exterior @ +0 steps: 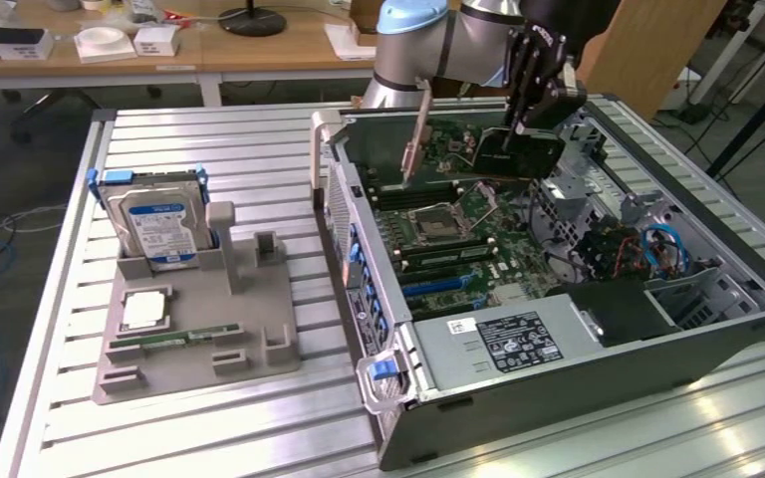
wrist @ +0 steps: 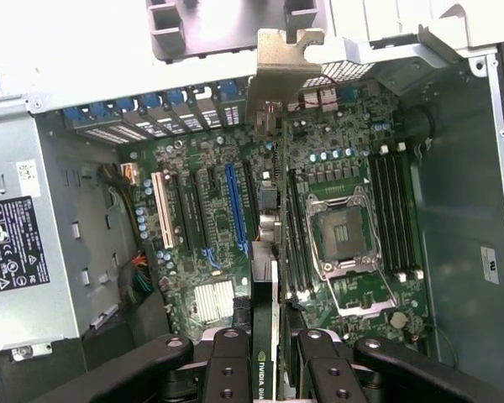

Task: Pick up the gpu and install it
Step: 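Insert the gpu into the slot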

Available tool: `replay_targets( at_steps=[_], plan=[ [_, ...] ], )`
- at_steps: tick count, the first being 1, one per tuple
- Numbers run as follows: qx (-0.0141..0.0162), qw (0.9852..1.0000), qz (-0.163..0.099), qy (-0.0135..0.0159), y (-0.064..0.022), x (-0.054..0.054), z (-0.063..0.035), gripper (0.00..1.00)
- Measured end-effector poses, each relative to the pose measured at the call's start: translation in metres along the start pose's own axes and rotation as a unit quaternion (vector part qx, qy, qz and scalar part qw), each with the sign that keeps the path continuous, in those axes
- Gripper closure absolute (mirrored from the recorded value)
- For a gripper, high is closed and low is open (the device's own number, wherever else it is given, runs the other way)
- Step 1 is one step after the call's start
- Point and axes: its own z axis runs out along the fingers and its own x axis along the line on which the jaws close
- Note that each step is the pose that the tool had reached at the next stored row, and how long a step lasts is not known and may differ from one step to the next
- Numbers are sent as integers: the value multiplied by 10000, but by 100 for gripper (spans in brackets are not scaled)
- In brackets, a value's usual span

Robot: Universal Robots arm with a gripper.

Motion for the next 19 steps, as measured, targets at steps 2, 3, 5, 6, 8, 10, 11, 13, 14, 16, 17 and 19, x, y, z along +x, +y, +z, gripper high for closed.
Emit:
replay_targets(
  at_steps=[2, 3, 5, 6, 8, 10, 11, 13, 14, 16, 17, 19],
  plan=[
    [0, 10000, -23, 0, 0, 0, 0, 74],
    [0, 10000, -34, 1, 0, 0, 0, 74],
    [-1, 10000, -54, 1, 0, 0, 0, 74],
    [-1, 10000, -63, 1, 0, 0, 0, 74],
    [-1, 10000, -84, 1, 0, 0, 0, 74],
    [-1, 9999, -103, 1, 0, 0, 0, 74],
    [-1, 9999, -113, 1, 0, 0, 0, 74],
    [-2, 9999, -131, 2, 0, 0, 0, 74],
    [-2, 9999, -141, 2, 0, 0, 0, 74],
    [-2, 9999, -161, 2, 0, 0, 0, 74],
    [-2, 9999, -173, 2, 0, 0, 0, 74],
    [-2, 9998, -205, 2, 0, 0, 0, 74]
  ],
)
